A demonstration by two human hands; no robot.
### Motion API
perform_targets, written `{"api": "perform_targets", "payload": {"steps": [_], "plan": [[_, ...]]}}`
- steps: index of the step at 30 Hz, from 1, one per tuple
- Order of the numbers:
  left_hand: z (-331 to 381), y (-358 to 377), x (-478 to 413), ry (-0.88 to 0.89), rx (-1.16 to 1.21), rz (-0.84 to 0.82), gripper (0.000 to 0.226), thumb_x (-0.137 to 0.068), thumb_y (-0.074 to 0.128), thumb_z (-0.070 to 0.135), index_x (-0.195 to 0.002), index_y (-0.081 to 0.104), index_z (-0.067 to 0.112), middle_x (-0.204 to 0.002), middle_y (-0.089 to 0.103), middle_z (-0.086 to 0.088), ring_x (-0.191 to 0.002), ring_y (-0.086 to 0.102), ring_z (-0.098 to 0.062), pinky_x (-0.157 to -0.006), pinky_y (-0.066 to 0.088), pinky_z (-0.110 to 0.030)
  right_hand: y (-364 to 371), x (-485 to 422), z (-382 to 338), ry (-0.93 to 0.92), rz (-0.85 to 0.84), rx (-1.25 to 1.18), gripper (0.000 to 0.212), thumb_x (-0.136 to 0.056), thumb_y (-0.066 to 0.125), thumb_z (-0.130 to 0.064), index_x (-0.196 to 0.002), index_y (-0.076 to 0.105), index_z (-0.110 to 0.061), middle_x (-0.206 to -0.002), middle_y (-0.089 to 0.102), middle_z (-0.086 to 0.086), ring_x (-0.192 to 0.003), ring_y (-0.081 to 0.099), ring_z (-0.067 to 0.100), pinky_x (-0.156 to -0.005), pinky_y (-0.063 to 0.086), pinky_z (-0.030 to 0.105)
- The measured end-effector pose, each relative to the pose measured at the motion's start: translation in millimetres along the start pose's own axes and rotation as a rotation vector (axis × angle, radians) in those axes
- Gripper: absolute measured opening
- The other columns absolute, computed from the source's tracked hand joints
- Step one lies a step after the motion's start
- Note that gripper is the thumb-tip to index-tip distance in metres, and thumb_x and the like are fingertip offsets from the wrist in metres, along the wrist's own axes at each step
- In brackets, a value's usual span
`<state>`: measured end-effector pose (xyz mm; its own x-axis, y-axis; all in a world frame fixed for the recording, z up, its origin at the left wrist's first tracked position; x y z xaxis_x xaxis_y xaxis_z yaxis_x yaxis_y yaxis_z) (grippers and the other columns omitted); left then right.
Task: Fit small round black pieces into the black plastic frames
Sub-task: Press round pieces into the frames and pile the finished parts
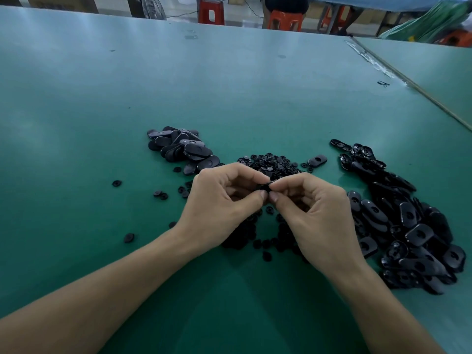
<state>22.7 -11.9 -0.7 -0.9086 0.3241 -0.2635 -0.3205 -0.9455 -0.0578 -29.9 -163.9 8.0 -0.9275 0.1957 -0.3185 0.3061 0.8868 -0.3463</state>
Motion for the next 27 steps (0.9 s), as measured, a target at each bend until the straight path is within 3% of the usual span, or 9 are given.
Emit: {"api": "perform_targets", "payload": {"steps": [12,17,22,27], "plan": [[-0.2,0.6,1.9,0.047,-0.117,0.020,0.017,-0.081,0.070,0.009,-0.093,0.072,0.021,-0.083,0.075,0.005,-0.075,0.072,-0.013,-0.070,0.058,-0.024,2.5,1.3,0.7,0.032,0.026,-0.039,0.021,-0.085,0.078,-0.009,-0.084,0.076,-0.030,-0.078,0.075,-0.015,-0.073,0.070,0.002,-0.069,0.052,0.015],[-1.8,-2.1,0.3,0.031,-0.085,0.046,0.020,-0.082,0.075,0.002,-0.093,0.072,0.019,-0.085,0.076,0.002,-0.078,0.073,-0.017,-0.073,0.060,-0.030,3.7,2.3,0.1,0.054,-0.014,-0.086,0.020,-0.085,0.077,-0.008,-0.094,0.080,-0.026,-0.088,0.077,-0.015,-0.087,0.073,0.002,-0.078,0.055,0.017],[-1.4,-1.6,-1.0,0.031,-0.083,0.026,0.024,-0.084,0.075,0.000,-0.093,0.071,0.021,-0.086,0.075,0.006,-0.078,0.071,-0.011,-0.072,0.057,-0.023,-0.4,1.5,-0.9,0.020,0.014,-0.043,0.022,-0.084,0.078,-0.009,-0.093,0.080,-0.029,-0.087,0.076,-0.012,-0.085,0.072,0.005,-0.074,0.052,0.014],[-0.3,-0.5,0.0,0.016,-0.033,-0.004,0.021,-0.080,0.074,0.013,-0.095,0.071,0.027,-0.087,0.076,0.005,-0.080,0.072,-0.010,-0.075,0.057,-0.024,-3.8,-1.5,1.0,0.006,-0.014,0.010,0.029,-0.086,0.076,-0.010,-0.103,0.074,-0.033,-0.094,0.074,-0.014,-0.089,0.070,0.007,-0.079,0.053,0.016]]}}
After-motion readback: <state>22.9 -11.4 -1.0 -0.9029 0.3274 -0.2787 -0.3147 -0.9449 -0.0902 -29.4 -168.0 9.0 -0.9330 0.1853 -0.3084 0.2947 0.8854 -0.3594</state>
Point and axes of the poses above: each hand's wrist, its own x-axis away from the middle knuckle, its own y-axis out of the palm, z = x × y, the point moved 2 cm from there along -x, towards the middle knuckle
